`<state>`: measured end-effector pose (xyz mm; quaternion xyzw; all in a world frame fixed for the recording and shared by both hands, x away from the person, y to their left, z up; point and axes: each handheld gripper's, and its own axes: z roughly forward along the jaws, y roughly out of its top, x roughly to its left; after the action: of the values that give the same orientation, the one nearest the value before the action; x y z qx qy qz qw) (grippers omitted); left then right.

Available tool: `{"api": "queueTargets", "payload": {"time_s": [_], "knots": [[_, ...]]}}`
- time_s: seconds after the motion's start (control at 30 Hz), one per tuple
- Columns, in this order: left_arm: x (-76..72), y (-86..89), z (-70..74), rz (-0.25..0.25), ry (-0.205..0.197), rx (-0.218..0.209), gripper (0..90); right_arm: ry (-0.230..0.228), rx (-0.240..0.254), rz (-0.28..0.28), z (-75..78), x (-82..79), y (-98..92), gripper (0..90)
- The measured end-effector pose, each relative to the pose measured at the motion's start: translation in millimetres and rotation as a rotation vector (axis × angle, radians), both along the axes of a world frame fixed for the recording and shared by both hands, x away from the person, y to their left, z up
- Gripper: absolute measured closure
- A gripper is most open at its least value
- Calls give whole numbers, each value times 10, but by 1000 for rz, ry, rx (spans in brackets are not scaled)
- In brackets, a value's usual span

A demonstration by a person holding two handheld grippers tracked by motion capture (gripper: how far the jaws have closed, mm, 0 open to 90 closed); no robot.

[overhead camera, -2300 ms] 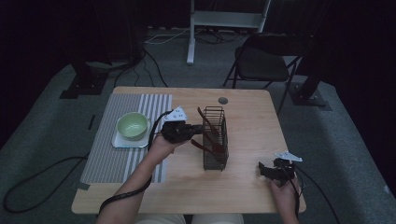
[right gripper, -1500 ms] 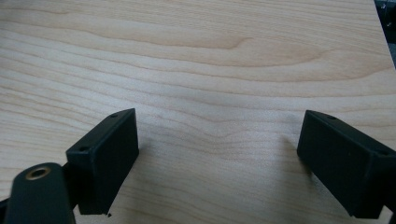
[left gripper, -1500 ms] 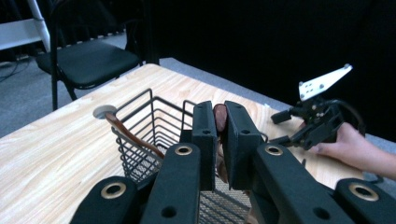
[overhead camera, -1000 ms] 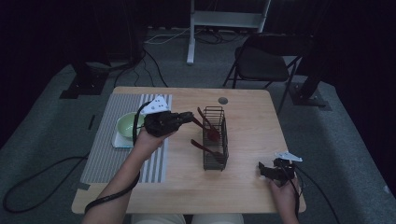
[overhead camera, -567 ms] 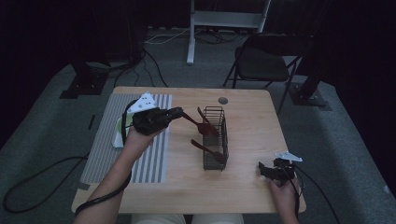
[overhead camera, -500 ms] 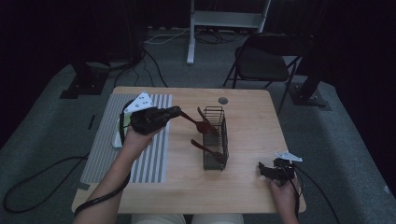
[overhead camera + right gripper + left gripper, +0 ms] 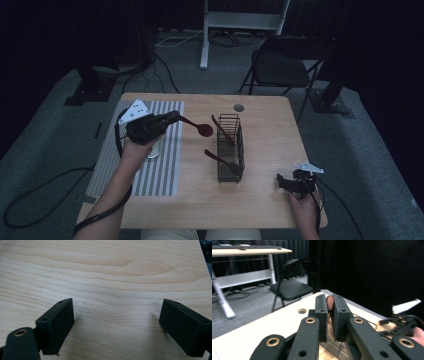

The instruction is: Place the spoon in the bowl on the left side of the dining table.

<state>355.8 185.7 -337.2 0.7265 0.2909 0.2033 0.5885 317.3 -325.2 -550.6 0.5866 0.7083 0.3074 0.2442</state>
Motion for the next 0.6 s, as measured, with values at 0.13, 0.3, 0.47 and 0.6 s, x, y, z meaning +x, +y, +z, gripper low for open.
{"api": "queueTargets", "payload": {"time_s": [0.13, 0.3, 0.47, 0.6], "knots": [[5, 89, -20, 35, 4, 2, 840, 0, 0, 0, 0, 0, 0, 120], [11, 208, -57, 65, 11, -1, 841, 1, 1, -1, 0, 0, 1, 120], [19, 363, -106, 105, 22, -15, 841, 1, 0, -1, 0, 0, 0, 120], [12, 441, -143, 147, 24, -19, 841, 1, 0, -1, 0, 0, 0, 120]]}}
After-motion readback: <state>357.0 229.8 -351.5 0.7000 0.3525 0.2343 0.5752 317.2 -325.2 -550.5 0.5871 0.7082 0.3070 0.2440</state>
